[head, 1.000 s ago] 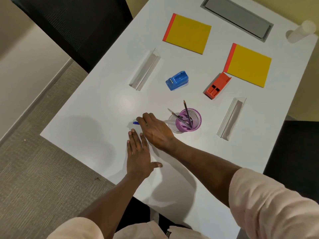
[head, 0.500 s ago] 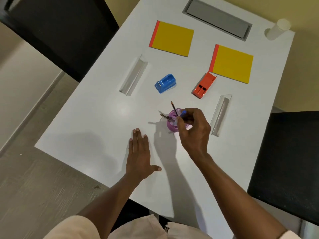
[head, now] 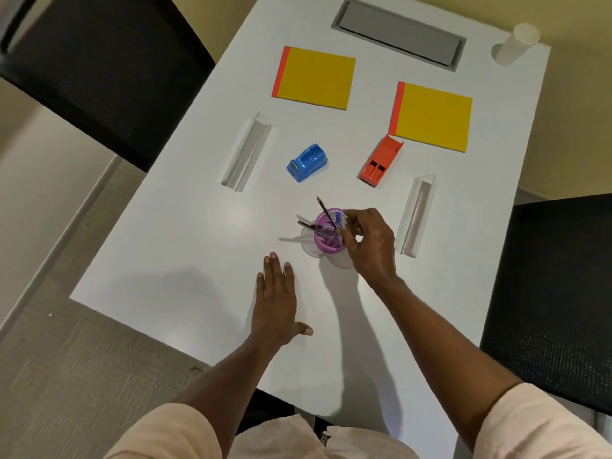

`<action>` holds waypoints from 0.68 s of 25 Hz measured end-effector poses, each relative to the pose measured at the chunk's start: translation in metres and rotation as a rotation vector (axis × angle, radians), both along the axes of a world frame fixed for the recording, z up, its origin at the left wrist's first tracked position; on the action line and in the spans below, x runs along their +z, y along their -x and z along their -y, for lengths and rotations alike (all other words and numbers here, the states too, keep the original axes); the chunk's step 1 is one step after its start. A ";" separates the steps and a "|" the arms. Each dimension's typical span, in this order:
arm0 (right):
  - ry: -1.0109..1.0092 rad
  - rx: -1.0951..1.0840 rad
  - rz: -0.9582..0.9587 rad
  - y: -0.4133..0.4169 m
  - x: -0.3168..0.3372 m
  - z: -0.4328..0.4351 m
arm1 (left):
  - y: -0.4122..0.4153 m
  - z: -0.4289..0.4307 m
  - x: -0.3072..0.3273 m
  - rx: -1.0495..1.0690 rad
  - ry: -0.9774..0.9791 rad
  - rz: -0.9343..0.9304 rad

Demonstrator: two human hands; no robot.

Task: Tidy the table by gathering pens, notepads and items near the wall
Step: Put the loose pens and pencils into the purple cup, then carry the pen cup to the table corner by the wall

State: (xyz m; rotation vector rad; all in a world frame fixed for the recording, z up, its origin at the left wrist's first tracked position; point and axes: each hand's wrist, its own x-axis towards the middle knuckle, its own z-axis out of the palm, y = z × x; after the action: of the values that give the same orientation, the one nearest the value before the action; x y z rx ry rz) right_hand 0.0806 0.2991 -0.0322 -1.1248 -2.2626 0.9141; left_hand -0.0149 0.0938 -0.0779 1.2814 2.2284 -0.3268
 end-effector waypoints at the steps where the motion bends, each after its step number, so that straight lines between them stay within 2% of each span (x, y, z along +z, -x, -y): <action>1: -0.008 -0.008 0.001 0.001 0.000 -0.001 | 0.002 0.000 0.001 0.005 0.010 -0.004; 3: -0.020 -0.044 -0.020 0.000 0.000 -0.001 | 0.005 0.000 0.003 0.007 0.031 -0.013; 5: 0.055 -0.054 -0.025 -0.008 -0.002 0.001 | 0.003 -0.002 0.005 0.011 0.053 -0.006; 10: 0.287 0.123 0.180 -0.013 -0.006 -0.003 | 0.016 -0.024 0.014 0.123 -0.015 0.059; 13: 0.312 0.150 0.260 -0.002 -0.009 -0.003 | 0.022 -0.031 0.018 0.169 -0.027 0.111; 17: 0.322 0.084 0.240 0.010 -0.013 0.004 | 0.021 -0.026 0.022 0.281 -0.116 0.212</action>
State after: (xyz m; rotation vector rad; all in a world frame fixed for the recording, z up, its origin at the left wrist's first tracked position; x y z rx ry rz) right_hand 0.0702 0.2955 -0.0448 -1.3462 -2.4274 1.2735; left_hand -0.0363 0.1201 -0.0555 0.9884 2.2295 0.0427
